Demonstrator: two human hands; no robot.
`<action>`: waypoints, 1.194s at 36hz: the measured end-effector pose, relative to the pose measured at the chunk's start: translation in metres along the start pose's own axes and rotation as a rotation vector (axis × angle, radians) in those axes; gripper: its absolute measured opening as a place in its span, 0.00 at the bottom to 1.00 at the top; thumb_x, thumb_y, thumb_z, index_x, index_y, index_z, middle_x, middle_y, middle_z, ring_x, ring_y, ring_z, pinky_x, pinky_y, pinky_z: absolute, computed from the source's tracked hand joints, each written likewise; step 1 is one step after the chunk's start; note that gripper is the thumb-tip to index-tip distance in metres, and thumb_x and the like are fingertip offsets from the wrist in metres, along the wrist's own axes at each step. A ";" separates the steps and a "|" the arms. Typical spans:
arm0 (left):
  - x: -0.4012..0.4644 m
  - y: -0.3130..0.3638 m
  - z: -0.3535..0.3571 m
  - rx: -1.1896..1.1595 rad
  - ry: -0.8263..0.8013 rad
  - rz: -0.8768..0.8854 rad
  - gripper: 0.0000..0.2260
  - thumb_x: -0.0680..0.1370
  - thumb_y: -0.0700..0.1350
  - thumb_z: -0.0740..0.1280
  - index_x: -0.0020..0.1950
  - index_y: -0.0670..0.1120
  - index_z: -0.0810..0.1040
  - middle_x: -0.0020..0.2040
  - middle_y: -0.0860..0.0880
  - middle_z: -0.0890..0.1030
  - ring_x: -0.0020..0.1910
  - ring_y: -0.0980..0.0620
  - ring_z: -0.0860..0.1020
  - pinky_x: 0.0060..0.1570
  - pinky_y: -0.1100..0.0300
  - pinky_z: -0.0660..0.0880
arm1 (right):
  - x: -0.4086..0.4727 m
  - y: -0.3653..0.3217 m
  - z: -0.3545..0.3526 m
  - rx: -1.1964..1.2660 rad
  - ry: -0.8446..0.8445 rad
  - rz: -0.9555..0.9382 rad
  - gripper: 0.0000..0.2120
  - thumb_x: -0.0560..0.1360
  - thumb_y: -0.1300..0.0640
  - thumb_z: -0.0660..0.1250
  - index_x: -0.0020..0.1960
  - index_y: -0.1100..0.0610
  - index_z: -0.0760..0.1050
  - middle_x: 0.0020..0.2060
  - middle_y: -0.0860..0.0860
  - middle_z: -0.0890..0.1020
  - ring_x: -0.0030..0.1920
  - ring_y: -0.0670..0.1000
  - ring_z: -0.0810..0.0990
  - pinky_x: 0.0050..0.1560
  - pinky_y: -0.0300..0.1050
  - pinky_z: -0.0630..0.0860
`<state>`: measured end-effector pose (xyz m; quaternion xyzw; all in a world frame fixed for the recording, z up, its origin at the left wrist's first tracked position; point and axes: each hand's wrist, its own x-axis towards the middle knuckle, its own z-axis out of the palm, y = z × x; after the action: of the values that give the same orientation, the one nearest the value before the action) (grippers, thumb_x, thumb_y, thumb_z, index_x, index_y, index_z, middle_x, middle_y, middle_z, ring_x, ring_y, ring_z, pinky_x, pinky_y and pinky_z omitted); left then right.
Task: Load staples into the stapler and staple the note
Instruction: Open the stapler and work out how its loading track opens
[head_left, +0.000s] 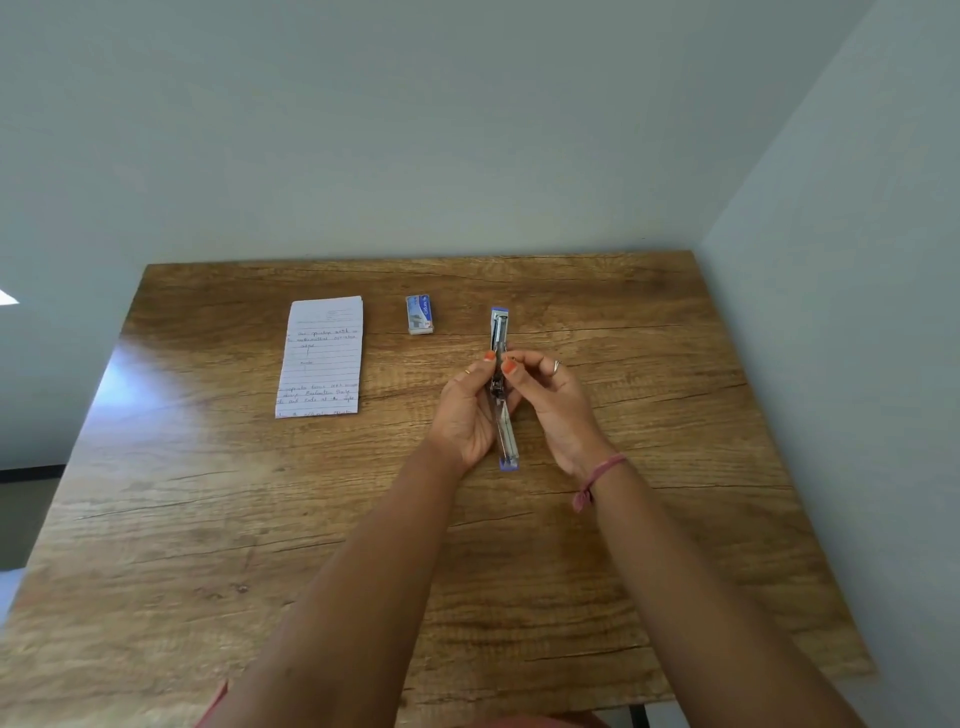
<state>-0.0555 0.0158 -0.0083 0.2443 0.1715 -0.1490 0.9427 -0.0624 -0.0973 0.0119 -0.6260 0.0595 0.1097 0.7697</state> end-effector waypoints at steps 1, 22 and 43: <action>0.000 0.001 0.000 0.009 -0.002 -0.003 0.09 0.81 0.39 0.61 0.53 0.36 0.77 0.49 0.40 0.80 0.49 0.47 0.79 0.50 0.56 0.80 | 0.000 0.000 0.000 0.014 0.006 0.006 0.04 0.76 0.59 0.70 0.50 0.53 0.82 0.54 0.52 0.84 0.54 0.45 0.81 0.56 0.39 0.77; -0.001 -0.001 -0.006 0.093 -0.092 0.019 0.09 0.76 0.42 0.67 0.50 0.38 0.82 0.45 0.41 0.84 0.45 0.49 0.84 0.49 0.56 0.80 | -0.002 0.004 -0.010 0.122 -0.116 -0.063 0.12 0.69 0.63 0.76 0.49 0.50 0.81 0.51 0.50 0.84 0.55 0.50 0.81 0.55 0.44 0.78; -0.003 0.000 -0.002 0.125 -0.072 0.038 0.08 0.78 0.43 0.64 0.48 0.39 0.79 0.43 0.43 0.81 0.41 0.51 0.80 0.49 0.56 0.79 | -0.010 0.009 -0.006 -0.045 0.020 -0.134 0.14 0.76 0.45 0.66 0.47 0.54 0.84 0.56 0.50 0.84 0.62 0.50 0.79 0.61 0.45 0.75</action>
<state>-0.0582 0.0176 -0.0084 0.3005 0.1230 -0.1505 0.9338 -0.0742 -0.1028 0.0046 -0.6469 0.0227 0.0531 0.7604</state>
